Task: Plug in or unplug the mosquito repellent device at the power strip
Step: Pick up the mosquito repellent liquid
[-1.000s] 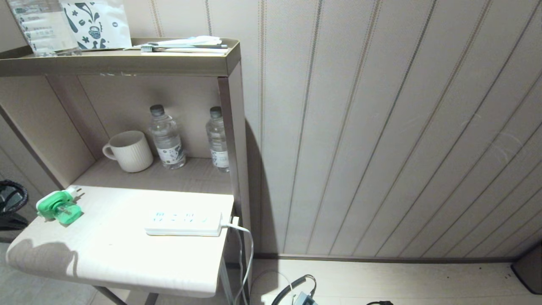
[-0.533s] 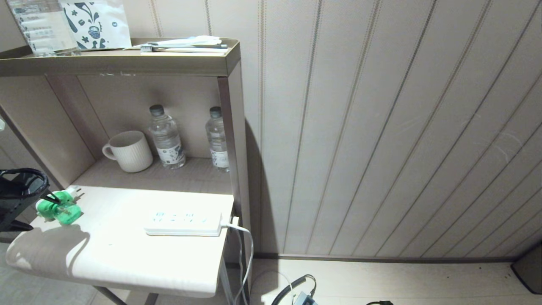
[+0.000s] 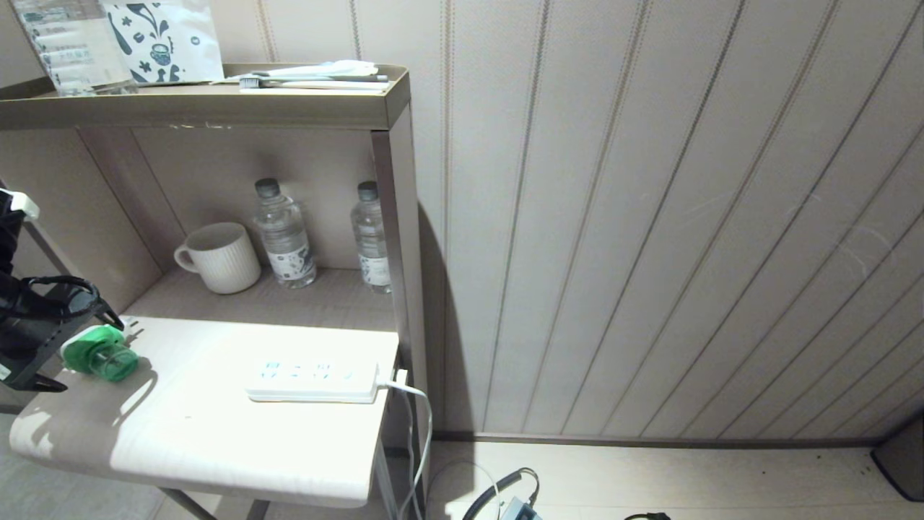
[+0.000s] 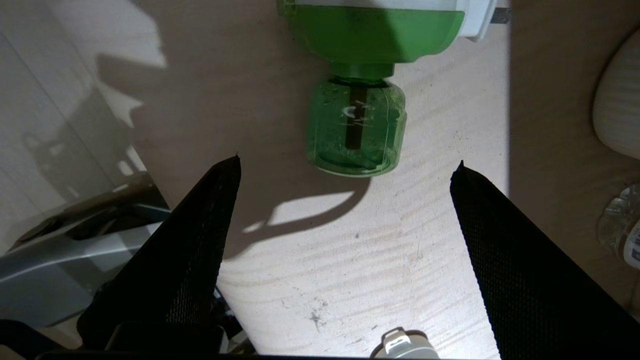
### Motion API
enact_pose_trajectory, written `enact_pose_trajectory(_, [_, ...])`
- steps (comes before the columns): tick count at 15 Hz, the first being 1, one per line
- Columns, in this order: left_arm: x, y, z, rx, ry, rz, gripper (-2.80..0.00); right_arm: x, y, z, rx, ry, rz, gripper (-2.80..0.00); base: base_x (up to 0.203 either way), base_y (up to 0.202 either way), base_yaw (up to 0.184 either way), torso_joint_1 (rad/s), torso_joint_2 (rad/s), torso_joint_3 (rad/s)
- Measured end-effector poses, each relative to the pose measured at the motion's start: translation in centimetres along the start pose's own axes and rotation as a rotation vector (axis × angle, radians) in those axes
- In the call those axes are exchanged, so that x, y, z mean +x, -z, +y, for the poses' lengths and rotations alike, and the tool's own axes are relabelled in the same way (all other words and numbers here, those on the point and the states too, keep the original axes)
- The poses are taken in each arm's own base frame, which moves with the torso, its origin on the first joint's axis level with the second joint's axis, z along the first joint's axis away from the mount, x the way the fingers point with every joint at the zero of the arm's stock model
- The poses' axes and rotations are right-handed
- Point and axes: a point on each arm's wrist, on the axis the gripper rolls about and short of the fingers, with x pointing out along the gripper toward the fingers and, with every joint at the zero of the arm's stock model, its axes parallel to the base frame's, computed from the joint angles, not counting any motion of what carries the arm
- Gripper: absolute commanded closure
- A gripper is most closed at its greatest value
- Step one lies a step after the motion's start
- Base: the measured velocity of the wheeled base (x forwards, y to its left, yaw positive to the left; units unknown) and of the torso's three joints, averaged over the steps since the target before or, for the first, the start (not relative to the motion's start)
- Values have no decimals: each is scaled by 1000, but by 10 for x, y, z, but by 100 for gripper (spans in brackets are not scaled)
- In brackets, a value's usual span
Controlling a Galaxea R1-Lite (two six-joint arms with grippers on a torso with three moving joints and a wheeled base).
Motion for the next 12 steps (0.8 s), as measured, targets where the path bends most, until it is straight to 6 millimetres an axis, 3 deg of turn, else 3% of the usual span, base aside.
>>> enact_pose_trajectory(12, [33,-20,-22,6,-55,49,-280,0,0,0,0,0,0,0,0,0,0,0,0,0])
